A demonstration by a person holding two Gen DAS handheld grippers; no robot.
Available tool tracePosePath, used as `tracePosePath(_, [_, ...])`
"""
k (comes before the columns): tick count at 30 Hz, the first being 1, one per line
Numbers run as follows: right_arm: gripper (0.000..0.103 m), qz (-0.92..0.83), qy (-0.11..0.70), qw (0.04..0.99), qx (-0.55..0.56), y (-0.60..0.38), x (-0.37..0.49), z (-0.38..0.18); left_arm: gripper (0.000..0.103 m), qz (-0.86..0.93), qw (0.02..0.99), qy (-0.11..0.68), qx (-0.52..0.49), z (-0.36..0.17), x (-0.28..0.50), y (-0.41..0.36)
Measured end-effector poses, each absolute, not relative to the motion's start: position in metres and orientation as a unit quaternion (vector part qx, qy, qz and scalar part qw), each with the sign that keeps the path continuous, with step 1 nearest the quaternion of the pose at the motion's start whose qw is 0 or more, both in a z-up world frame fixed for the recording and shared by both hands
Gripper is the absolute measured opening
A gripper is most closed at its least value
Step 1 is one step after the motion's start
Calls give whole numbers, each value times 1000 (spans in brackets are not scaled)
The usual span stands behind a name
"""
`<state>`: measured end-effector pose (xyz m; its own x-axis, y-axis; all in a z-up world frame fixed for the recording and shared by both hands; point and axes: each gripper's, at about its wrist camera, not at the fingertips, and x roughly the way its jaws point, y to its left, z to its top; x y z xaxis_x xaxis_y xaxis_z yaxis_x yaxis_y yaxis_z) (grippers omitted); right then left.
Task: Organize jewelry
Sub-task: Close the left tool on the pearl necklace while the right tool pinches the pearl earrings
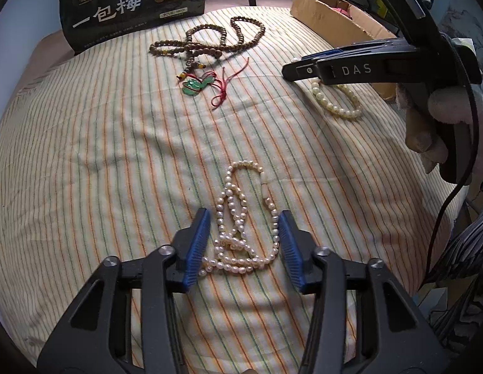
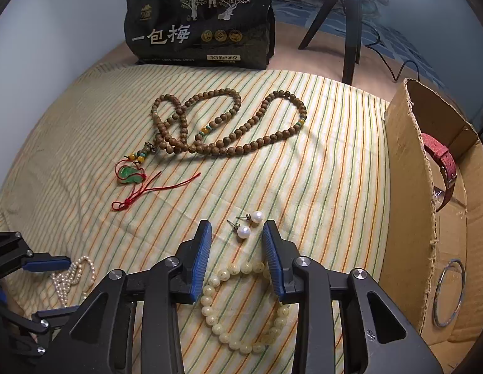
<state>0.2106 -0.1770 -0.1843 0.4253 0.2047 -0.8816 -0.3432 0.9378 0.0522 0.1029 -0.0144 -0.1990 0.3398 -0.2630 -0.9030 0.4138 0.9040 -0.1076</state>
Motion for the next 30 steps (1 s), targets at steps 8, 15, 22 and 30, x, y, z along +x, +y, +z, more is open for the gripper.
tracePosePath(8, [22, 165, 513, 839, -79, -170, 211, -188, 14, -195, 821, 534, 60, -199, 107, -5])
tracePosePath(15, [9, 166, 511, 840, -80, -170, 210, -188, 6, -190, 821, 537, 40, -199, 111, 1])
tracePosePath(22, [8, 171, 505, 842, -81, -170, 208, -180, 2, -177, 826, 535, 7, -189, 117, 11])
tracePosePath(30, [8, 180, 483, 854, -74, -172, 197, -155, 2, -169, 844, 508, -27, -162, 123, 23])
